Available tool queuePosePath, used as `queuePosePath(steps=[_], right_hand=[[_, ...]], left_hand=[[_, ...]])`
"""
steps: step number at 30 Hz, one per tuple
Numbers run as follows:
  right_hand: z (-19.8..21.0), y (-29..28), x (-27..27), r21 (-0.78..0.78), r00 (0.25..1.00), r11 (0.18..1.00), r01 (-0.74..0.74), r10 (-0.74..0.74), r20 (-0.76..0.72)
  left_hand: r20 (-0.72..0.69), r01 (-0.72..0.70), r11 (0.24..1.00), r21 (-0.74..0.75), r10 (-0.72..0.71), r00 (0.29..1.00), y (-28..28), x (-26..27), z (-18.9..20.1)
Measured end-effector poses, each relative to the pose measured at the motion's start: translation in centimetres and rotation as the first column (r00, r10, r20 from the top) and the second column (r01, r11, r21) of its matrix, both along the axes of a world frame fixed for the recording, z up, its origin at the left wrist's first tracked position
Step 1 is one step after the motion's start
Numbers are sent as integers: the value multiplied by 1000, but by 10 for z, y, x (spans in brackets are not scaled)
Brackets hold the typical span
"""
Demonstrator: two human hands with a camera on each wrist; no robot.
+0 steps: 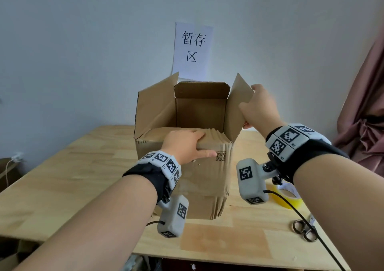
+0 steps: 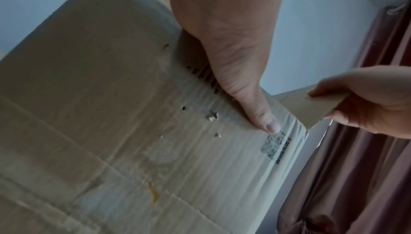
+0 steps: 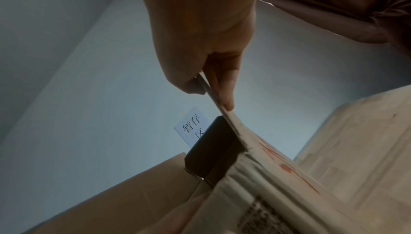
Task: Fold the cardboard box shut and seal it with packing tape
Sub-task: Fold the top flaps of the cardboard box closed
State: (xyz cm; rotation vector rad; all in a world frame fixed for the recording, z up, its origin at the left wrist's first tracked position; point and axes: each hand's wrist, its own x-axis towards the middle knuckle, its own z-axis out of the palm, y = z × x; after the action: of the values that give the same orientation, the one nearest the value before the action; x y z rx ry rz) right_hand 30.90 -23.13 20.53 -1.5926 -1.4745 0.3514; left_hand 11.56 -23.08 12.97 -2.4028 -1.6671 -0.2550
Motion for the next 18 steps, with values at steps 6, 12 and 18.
queuePosePath(steps=[6, 12, 18], right_hand=[[-44, 2, -17, -182, 998, 981, -62, 67, 19], [-74, 2, -16, -128, 998, 991, -47, 51, 27], [-57, -3, -3, -89, 975, 992, 92, -71, 213]], left_hand=[[43, 23, 971, -239, -13, 999, 12, -2, 16], [1, 71, 986, -152, -72, 997, 9, -4, 12], [-216, 143, 952, 271, -85, 973, 0, -26, 54]])
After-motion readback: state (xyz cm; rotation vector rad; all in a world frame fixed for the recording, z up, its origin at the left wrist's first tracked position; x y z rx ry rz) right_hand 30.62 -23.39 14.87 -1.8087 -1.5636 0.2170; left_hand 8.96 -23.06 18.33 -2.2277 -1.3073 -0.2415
